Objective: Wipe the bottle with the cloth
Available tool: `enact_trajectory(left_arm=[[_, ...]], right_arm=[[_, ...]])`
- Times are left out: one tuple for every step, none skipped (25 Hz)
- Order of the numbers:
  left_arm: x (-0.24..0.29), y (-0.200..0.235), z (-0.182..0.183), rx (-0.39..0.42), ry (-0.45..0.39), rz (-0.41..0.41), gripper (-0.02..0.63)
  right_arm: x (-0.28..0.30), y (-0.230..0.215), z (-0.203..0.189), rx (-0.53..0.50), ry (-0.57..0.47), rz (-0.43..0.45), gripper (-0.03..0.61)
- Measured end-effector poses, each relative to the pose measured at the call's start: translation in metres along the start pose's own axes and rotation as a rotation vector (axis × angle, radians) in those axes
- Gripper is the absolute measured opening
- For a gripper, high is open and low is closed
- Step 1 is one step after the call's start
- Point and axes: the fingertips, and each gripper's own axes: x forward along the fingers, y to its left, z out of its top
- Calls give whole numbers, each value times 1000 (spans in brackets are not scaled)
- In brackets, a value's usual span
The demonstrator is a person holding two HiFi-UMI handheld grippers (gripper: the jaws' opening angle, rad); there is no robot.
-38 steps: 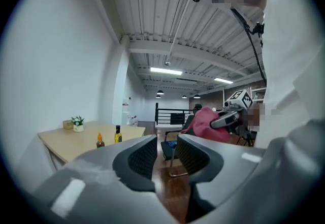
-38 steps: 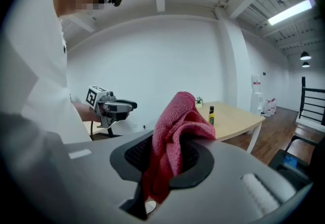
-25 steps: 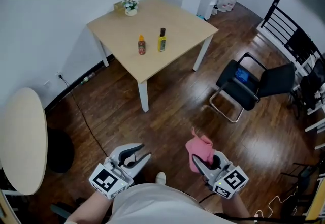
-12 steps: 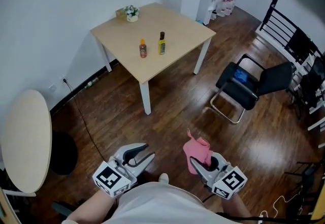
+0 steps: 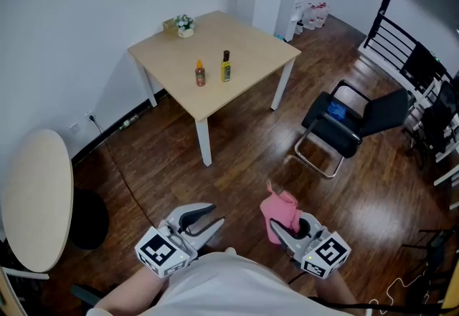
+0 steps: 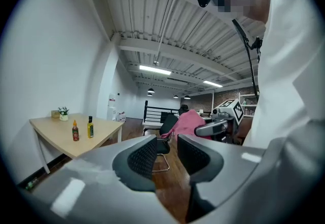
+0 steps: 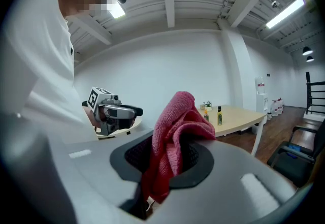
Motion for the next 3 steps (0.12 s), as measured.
enact_trajectory(left_arm=[[1,-2,1,0,-1,-1,135],[2,-3,1,2,-3,-1,135],[2,-5,2,4,-4,-2,135]], right_arm=[[-1,0,1,-3,-1,-1,77],[-3,-1,2,-5,-3,-1,77],[-4,-1,3,-8,-5,-2,77]])
